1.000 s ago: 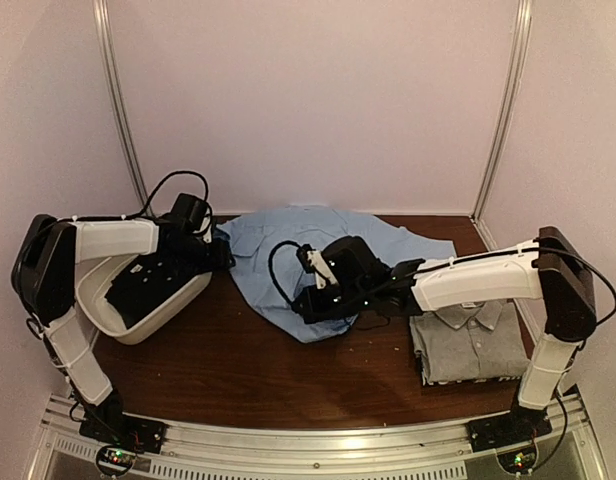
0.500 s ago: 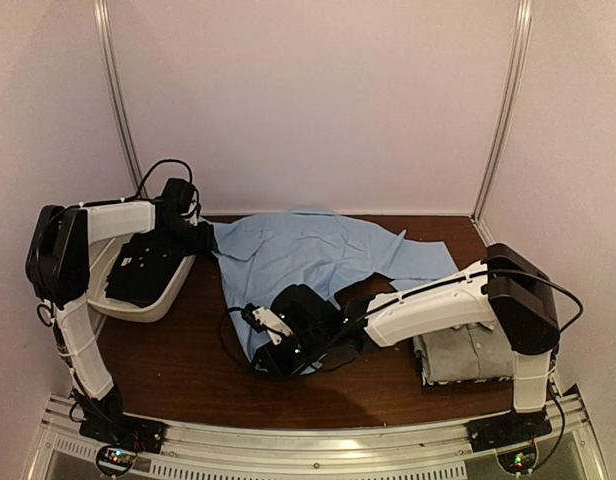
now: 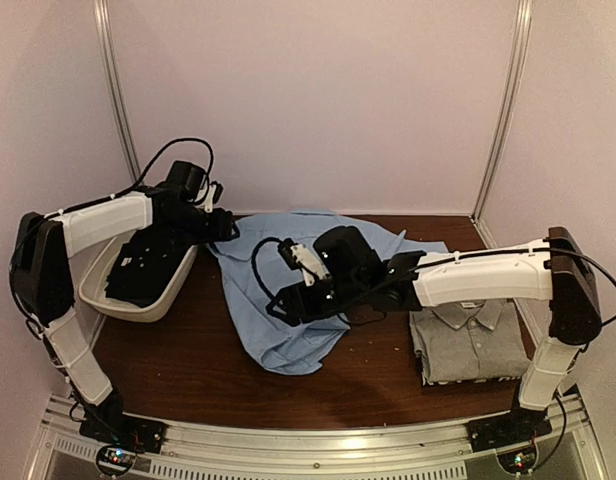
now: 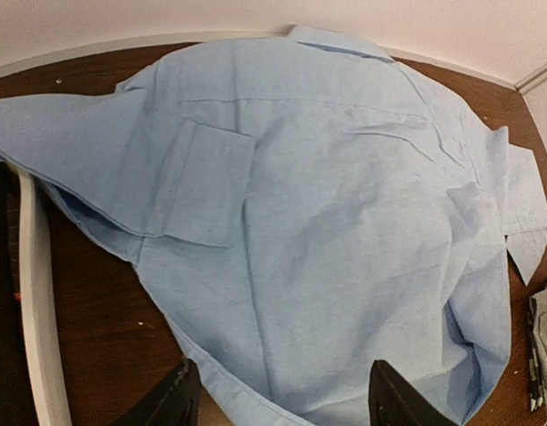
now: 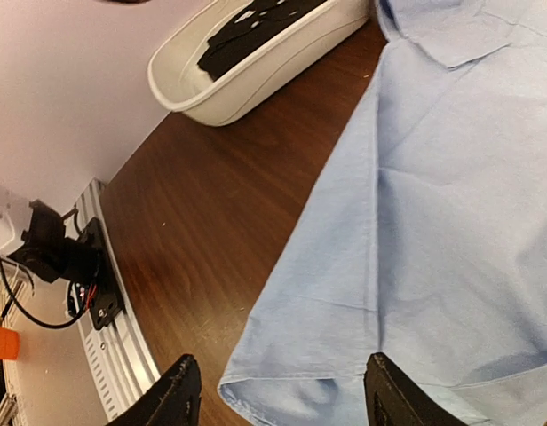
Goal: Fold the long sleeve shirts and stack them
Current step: Smooth out the crumpled shirt at the center of the board.
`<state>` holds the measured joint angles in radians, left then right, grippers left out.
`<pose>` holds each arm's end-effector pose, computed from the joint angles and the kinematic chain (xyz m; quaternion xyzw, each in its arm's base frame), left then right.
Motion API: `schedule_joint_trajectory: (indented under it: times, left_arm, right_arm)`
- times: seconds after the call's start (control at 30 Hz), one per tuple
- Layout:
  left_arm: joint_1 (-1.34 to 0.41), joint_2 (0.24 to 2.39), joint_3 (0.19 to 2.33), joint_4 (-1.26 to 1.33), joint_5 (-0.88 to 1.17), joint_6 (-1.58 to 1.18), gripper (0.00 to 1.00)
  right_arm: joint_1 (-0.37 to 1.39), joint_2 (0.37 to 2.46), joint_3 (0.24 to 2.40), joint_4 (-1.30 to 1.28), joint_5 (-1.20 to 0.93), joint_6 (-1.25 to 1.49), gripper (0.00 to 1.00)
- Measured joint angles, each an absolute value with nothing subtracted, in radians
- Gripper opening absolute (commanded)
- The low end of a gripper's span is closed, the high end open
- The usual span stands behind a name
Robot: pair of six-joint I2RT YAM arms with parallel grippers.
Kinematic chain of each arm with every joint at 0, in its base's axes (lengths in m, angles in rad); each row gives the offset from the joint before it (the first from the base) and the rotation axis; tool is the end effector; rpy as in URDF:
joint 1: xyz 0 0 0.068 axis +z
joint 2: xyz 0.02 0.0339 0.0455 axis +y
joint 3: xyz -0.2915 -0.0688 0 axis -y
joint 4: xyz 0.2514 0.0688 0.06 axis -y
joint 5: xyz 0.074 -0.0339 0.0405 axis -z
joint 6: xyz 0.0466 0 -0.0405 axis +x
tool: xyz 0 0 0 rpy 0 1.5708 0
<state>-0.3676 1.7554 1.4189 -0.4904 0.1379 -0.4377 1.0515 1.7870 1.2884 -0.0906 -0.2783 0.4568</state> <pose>0.3822 -0.1540 0.2853 -0.0075 0.9297 -0.2011 0.3084 0.2027 0.3804 0.2647 -0.3184 0.8159 0.4087 0.2565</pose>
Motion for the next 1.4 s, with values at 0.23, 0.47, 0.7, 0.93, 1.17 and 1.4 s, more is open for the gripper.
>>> schedule_joint_trajectory:
  times: [0.23, 0.47, 0.7, 0.93, 1.17, 1.4]
  left_arm:
    - [-0.595, 1.704, 1.341, -0.498, 0.121, -0.461, 0.65]
    - [-0.795, 1.714, 1.301, -0.569, 0.04, -0.508, 0.7]
    - [-0.926, 1.755, 1.3, -0.639, -0.057, -0.545, 0.73]
    - [-0.986, 1.809, 1.3, -0.694, -0.112, -0.561, 0.72]
    - [-1.008, 1.84, 1.306, -0.723, -0.127, -0.567, 0.66]
    - [-1.017, 1.859, 1.306, -0.751, -0.133, -0.58, 0.33]
  right_arm:
    - [0.93, 1.726, 1.18, -0.1, -0.197, 0.506, 0.67]
    - [0.902, 1.732, 1.169, -0.161, -0.123, 0.537, 0.75]
    - [0.866, 1.762, 1.143, -0.152, -0.1, 0.609, 0.82]
    - [0.765, 1.77, 1.06, -0.02, -0.14, 0.7, 0.8]
    - [0.675, 1.842, 1.033, 0.116, -0.215, 0.774, 0.61]
    - [0.603, 1.887, 1.019, 0.182, -0.254, 0.799, 0.29]
